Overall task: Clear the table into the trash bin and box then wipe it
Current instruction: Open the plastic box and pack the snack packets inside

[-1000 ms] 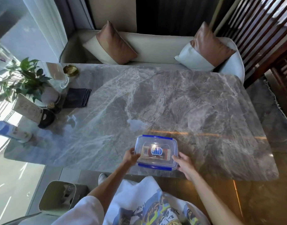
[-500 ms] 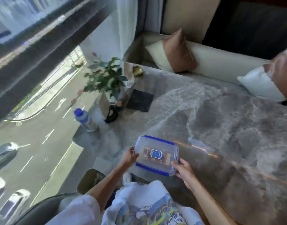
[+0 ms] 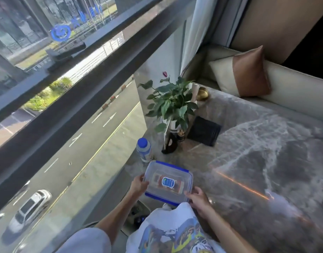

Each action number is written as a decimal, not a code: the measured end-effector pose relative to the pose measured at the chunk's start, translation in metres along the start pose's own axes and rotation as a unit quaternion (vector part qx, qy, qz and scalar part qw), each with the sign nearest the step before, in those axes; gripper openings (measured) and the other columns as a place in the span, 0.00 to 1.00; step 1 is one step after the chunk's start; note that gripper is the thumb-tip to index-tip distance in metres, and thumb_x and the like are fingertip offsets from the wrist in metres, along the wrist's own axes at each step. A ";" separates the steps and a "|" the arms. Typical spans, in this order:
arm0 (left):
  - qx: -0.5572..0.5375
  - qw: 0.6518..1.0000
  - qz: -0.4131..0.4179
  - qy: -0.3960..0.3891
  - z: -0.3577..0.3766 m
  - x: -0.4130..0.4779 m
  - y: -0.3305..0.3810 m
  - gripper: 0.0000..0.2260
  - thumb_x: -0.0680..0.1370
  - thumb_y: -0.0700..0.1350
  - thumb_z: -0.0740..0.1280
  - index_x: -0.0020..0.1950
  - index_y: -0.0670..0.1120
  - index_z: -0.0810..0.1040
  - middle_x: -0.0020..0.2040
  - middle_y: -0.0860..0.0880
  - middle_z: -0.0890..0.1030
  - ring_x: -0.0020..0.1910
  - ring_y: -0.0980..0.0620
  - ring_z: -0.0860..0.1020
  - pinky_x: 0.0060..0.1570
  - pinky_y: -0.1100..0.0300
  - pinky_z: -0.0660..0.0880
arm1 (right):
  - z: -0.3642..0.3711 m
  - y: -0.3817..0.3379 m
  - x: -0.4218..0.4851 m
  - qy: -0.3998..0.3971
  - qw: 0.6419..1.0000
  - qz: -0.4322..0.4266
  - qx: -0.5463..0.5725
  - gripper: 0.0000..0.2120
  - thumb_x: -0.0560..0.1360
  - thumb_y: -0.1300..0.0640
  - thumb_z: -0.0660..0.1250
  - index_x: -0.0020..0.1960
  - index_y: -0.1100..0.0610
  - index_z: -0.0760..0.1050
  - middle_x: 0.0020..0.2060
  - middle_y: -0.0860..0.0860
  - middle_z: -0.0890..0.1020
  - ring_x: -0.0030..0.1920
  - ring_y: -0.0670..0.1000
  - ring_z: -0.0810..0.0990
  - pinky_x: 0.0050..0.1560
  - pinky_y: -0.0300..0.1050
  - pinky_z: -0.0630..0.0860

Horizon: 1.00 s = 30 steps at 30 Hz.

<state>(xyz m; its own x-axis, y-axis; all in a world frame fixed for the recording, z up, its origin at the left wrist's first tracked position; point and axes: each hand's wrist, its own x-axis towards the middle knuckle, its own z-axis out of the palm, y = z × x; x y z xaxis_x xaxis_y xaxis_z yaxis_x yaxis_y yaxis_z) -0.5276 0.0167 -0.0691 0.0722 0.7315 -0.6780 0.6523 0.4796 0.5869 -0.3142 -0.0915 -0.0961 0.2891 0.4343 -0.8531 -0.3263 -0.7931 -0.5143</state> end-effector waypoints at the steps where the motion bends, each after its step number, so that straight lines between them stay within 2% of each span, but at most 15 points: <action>1: -0.001 1.000 0.001 -0.003 -0.001 0.003 -0.002 0.13 0.74 0.40 0.65 0.57 0.43 0.80 0.51 0.43 0.84 0.49 0.45 0.83 0.54 0.46 0.80 | 0.002 0.000 0.001 0.005 1.000 0.001 -0.011 0.30 0.75 0.65 0.70 0.73 0.62 0.63 0.62 0.62 0.77 0.53 0.60 0.81 0.45 0.52 0.81; 3: -0.004 1.000 0.014 -0.008 -0.001 0.009 -0.003 0.13 0.74 0.40 0.65 0.57 0.44 0.80 0.50 0.43 0.84 0.48 0.46 0.83 0.54 0.46 0.81 | 0.002 -0.001 0.002 0.014 0.999 0.000 -0.036 0.30 0.74 0.63 0.71 0.73 0.61 0.63 0.63 0.61 0.77 0.56 0.60 0.81 0.53 0.54 0.80; 5: -0.005 0.999 0.030 -0.012 -0.001 0.011 0.000 0.13 0.75 0.40 0.64 0.59 0.45 0.80 0.50 0.46 0.84 0.48 0.47 0.83 0.52 0.50 0.81 | 0.003 -0.002 0.002 0.024 0.998 -0.003 -0.060 0.31 0.74 0.61 0.72 0.73 0.61 0.64 0.64 0.60 0.76 0.56 0.58 0.80 0.54 0.51 0.79; 7: -0.001 0.999 0.045 -0.018 -0.001 0.014 0.004 0.15 0.77 0.40 0.62 0.62 0.46 0.78 0.51 0.47 0.83 0.50 0.47 0.82 0.50 0.54 0.79 | 0.004 -0.003 0.000 0.031 0.997 -0.002 -0.072 0.30 0.74 0.60 0.72 0.72 0.61 0.65 0.64 0.59 0.76 0.55 0.55 0.79 0.47 0.45 0.78; 9: 0.015 0.998 0.052 -0.021 -0.001 0.022 0.006 0.17 0.78 0.41 0.61 0.67 0.45 0.75 0.57 0.44 0.82 0.55 0.45 0.80 0.55 0.51 0.77 | 0.006 -0.003 -0.001 0.032 0.997 -0.004 -0.066 0.31 0.74 0.59 0.72 0.73 0.61 0.63 0.66 0.59 0.76 0.53 0.53 0.77 0.40 0.41 0.75; 11: 0.041 0.998 0.050 -0.011 0.001 0.029 0.009 0.19 0.78 0.39 0.60 0.69 0.43 0.73 0.61 0.41 0.80 0.58 0.43 0.78 0.59 0.47 0.75 | 0.006 -0.002 -0.002 0.031 0.998 -0.013 -0.056 0.32 0.75 0.59 0.71 0.74 0.61 0.60 0.67 0.59 0.75 0.53 0.52 0.77 0.37 0.37 0.73; 13: 0.050 0.997 0.058 0.003 0.005 0.029 0.013 0.21 0.77 0.38 0.61 0.71 0.43 0.68 0.62 0.40 0.79 0.56 0.44 0.78 0.56 0.49 0.75 | 0.005 -0.002 -0.005 0.024 0.999 -0.025 -0.041 0.31 0.76 0.60 0.70 0.74 0.62 0.61 0.67 0.59 0.76 0.53 0.51 0.77 0.35 0.33 0.74; 14: 0.059 0.996 0.069 0.010 0.008 0.027 0.014 0.24 0.76 0.38 0.62 0.72 0.44 0.65 0.63 0.40 0.78 0.55 0.45 0.77 0.54 0.50 0.75 | 0.005 -0.001 -0.007 0.018 0.998 -0.035 -0.043 0.29 0.77 0.59 0.69 0.74 0.62 0.62 0.67 0.59 0.76 0.53 0.51 0.78 0.37 0.33 0.76; 16: 0.138 0.984 0.101 0.050 0.015 0.020 0.015 0.31 0.74 0.42 0.66 0.75 0.46 0.57 0.66 0.42 0.73 0.59 0.44 0.76 0.53 0.50 0.76 | 0.002 0.002 -0.013 0.031 0.988 -0.079 -0.132 0.32 0.78 0.52 0.67 0.77 0.57 0.58 0.70 0.54 0.73 0.63 0.53 0.77 0.53 0.38 0.77; 18: 0.281 0.939 0.172 0.093 0.024 0.016 0.015 0.37 0.73 0.48 0.69 0.76 0.48 0.53 0.71 0.43 0.67 0.67 0.42 0.70 0.63 0.45 0.73 | -0.003 0.008 -0.014 0.058 0.941 -0.177 -0.282 0.38 0.78 0.47 0.66 0.80 0.50 0.48 0.77 0.49 0.60 0.76 0.51 0.62 0.70 0.48 0.67; 19: 0.348 0.910 0.208 0.093 0.029 0.014 0.016 0.37 0.73 0.49 0.69 0.77 0.48 0.53 0.74 0.43 0.63 0.72 0.41 0.65 0.68 0.42 0.69 | -0.004 0.011 -0.013 0.058 0.906 -0.231 -0.349 0.40 0.77 0.47 0.67 0.80 0.48 0.45 0.79 0.47 0.51 0.79 0.49 0.53 0.75 0.50 0.61; 21: 0.431 0.864 0.257 0.052 0.039 0.012 0.019 0.35 0.76 0.54 0.65 0.78 0.50 0.52 0.79 0.43 0.53 0.78 0.40 0.52 0.76 0.39 0.55 | -0.002 0.013 -0.009 0.048 0.828 -0.299 -0.471 0.42 0.77 0.44 0.65 0.79 0.45 0.41 0.79 0.46 0.38 0.79 0.48 0.40 0.78 0.50 0.53; 23: 0.451 0.853 0.262 -0.002 0.049 0.014 0.019 0.33 0.78 0.58 0.60 0.79 0.54 0.47 0.80 0.45 0.44 0.79 0.40 0.41 0.76 0.39 0.43 | 0.004 0.013 -0.004 0.035 0.773 -0.316 -0.550 0.41 0.78 0.41 0.62 0.79 0.45 0.39 0.78 0.47 0.36 0.78 0.51 0.35 0.78 0.49 0.50; 26: 0.454 0.857 0.238 -0.057 0.056 0.018 0.015 0.35 0.78 0.61 0.58 0.79 0.55 0.42 0.80 0.45 0.38 0.78 0.40 0.36 0.76 0.39 0.41 | 0.010 0.014 0.002 0.031 0.738 -0.303 -0.602 0.38 0.79 0.41 0.59 0.79 0.45 0.39 0.78 0.50 0.36 0.79 0.55 0.34 0.78 0.51 0.50; 30: 0.469 0.846 0.244 -0.061 0.053 0.022 0.011 0.38 0.78 0.61 0.59 0.78 0.55 0.37 0.79 0.44 0.35 0.77 0.40 0.34 0.76 0.39 0.40 | 0.011 0.011 0.007 0.037 0.742 -0.300 -0.598 0.38 0.79 0.42 0.59 0.79 0.44 0.39 0.78 0.49 0.35 0.78 0.55 0.33 0.78 0.53 0.51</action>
<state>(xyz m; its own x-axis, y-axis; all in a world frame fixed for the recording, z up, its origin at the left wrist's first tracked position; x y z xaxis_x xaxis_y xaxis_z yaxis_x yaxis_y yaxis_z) -0.4787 0.0125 -0.1014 0.5457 0.6490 -0.5301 0.8304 -0.5036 0.2384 -0.3258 -0.0923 -0.1090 0.1223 0.8735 -0.4712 0.9014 -0.2964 -0.3156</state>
